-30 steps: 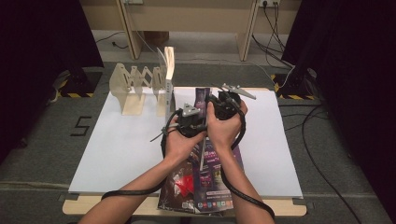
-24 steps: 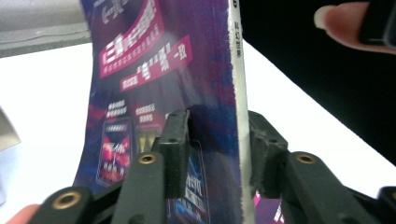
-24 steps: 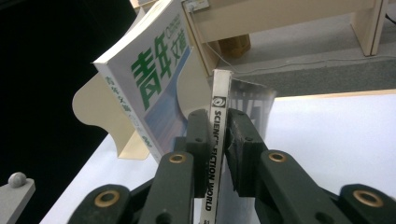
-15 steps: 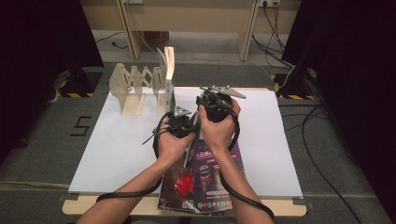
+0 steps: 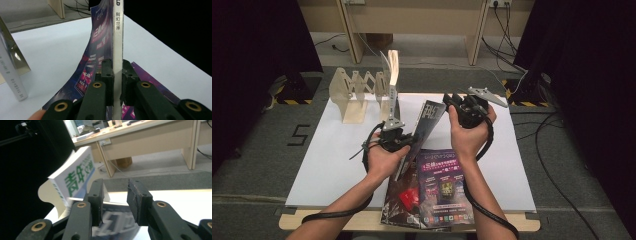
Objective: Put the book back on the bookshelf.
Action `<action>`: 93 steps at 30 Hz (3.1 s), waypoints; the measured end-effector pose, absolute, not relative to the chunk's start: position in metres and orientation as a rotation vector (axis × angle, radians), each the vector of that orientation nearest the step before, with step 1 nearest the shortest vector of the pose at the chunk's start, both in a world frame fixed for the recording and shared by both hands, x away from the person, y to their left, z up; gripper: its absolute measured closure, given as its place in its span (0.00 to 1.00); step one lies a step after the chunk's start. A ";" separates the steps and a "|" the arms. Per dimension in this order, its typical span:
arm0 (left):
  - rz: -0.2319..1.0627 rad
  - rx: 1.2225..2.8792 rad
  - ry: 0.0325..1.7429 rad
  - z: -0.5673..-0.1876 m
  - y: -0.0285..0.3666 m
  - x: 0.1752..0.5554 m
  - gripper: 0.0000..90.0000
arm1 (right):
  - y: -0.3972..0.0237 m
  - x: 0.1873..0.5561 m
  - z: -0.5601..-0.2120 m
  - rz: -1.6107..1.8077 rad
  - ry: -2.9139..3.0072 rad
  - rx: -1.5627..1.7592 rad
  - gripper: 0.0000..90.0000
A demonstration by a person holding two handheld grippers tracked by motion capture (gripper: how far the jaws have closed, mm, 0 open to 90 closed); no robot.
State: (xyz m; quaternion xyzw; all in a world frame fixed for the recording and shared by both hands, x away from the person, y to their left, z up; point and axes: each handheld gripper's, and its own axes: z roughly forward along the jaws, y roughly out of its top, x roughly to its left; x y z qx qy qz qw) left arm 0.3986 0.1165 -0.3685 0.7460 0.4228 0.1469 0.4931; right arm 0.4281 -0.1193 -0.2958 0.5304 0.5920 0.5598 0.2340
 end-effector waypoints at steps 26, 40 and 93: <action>0.429 1.702 0.902 -0.360 0.198 0.351 0.92 | -0.136 0.428 -0.327 1.449 1.652 1.546 0.76; 0.457 1.646 0.908 -0.363 0.224 0.330 0.92 | -0.138 0.428 -0.335 1.420 1.667 1.557 0.76; 0.544 1.499 1.045 -0.364 0.301 0.301 0.92 | -0.150 0.428 -0.357 1.362 1.667 1.613 0.76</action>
